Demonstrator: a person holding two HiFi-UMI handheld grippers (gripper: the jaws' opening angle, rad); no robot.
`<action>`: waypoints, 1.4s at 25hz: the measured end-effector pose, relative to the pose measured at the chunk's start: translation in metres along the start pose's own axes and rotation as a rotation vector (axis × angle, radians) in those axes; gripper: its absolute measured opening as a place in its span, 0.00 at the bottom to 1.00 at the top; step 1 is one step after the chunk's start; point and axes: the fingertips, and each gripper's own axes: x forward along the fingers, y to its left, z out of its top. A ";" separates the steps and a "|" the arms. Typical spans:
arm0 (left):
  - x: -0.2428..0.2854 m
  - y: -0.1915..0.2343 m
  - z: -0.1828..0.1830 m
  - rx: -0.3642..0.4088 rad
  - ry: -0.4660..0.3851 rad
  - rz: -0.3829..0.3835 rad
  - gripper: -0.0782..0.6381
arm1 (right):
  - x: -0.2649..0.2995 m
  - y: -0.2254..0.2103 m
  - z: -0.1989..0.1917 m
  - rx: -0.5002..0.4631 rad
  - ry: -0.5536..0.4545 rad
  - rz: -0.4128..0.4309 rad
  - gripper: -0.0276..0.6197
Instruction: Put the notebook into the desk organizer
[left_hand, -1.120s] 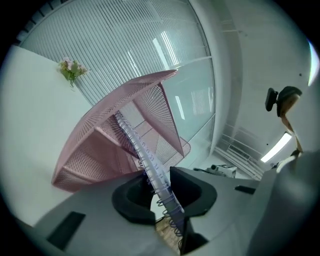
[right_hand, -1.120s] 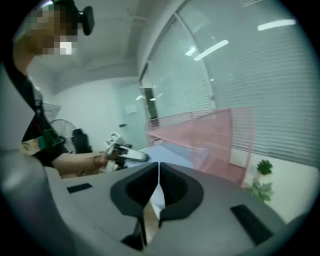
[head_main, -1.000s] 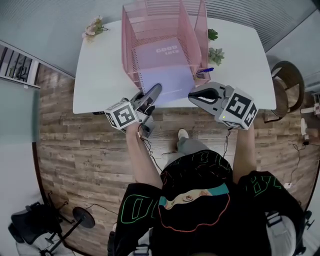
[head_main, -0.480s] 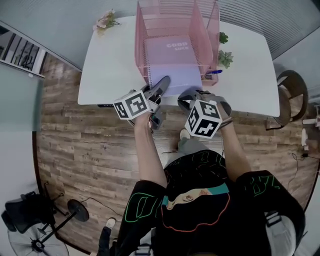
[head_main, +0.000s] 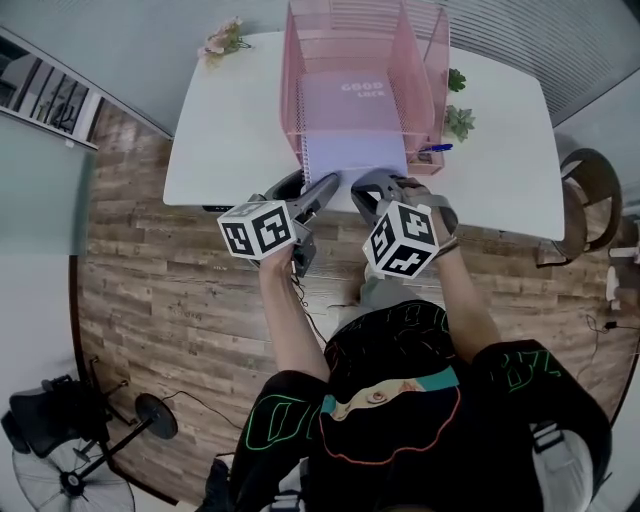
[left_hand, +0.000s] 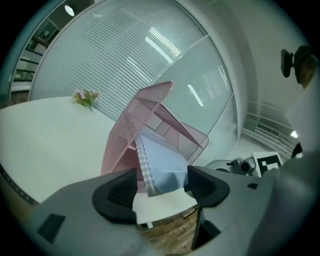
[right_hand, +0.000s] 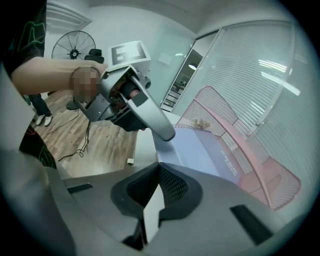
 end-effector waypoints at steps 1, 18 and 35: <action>-0.004 0.001 -0.002 0.024 0.009 0.015 0.55 | 0.001 -0.004 0.002 -0.002 -0.009 -0.025 0.05; 0.019 0.000 0.010 0.579 0.181 0.319 0.10 | 0.013 -0.052 0.012 0.045 -0.067 -0.172 0.05; 0.024 -0.016 0.028 0.600 0.082 0.302 0.10 | 0.002 -0.074 0.024 0.197 -0.232 -0.157 0.05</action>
